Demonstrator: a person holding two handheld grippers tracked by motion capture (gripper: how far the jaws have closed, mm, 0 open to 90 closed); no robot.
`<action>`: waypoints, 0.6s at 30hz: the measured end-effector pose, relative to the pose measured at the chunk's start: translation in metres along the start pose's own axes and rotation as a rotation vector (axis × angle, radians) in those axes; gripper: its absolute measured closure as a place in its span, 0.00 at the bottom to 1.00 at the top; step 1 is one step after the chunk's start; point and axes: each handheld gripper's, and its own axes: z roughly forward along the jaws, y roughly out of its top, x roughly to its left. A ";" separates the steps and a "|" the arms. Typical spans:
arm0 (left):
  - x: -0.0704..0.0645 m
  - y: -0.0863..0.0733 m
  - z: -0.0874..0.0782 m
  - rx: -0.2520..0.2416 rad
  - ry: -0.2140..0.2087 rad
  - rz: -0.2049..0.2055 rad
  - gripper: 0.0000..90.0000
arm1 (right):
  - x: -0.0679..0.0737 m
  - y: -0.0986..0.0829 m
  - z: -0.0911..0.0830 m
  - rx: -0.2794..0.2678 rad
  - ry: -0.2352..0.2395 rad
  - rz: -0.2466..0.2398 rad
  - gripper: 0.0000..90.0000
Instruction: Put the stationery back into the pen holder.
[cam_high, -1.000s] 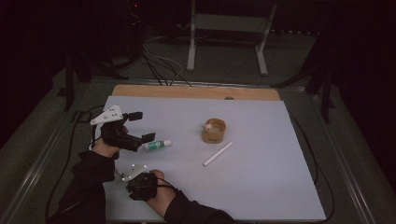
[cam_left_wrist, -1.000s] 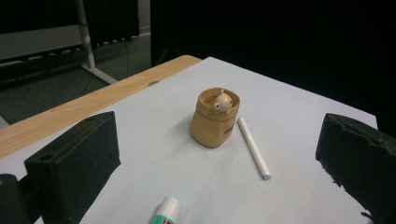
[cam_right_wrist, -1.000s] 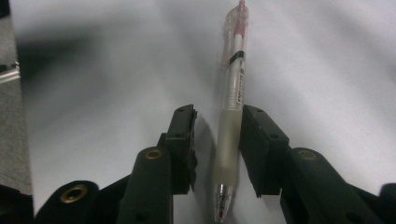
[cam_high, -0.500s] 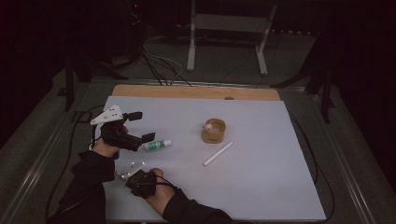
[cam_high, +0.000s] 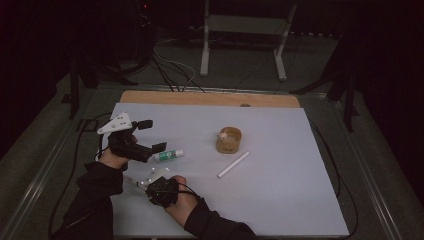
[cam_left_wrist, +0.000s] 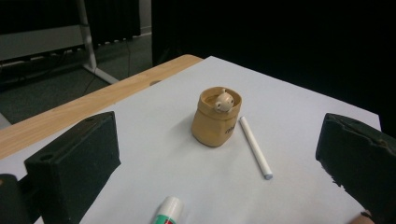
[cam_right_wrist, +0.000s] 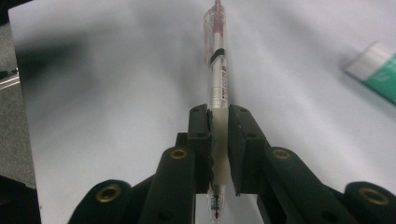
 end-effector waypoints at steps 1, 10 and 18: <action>0.000 0.000 0.000 0.001 0.000 0.002 0.00 | -0.002 0.000 -0.003 -0.005 -0.002 -0.001 0.89; 0.000 0.000 0.000 0.001 -0.001 0.004 0.00 | -0.015 -0.004 -0.026 -0.005 -0.006 -0.002 0.89; 0.000 0.000 0.000 0.000 -0.002 0.005 0.00 | -0.024 -0.014 -0.037 0.001 0.005 0.000 0.89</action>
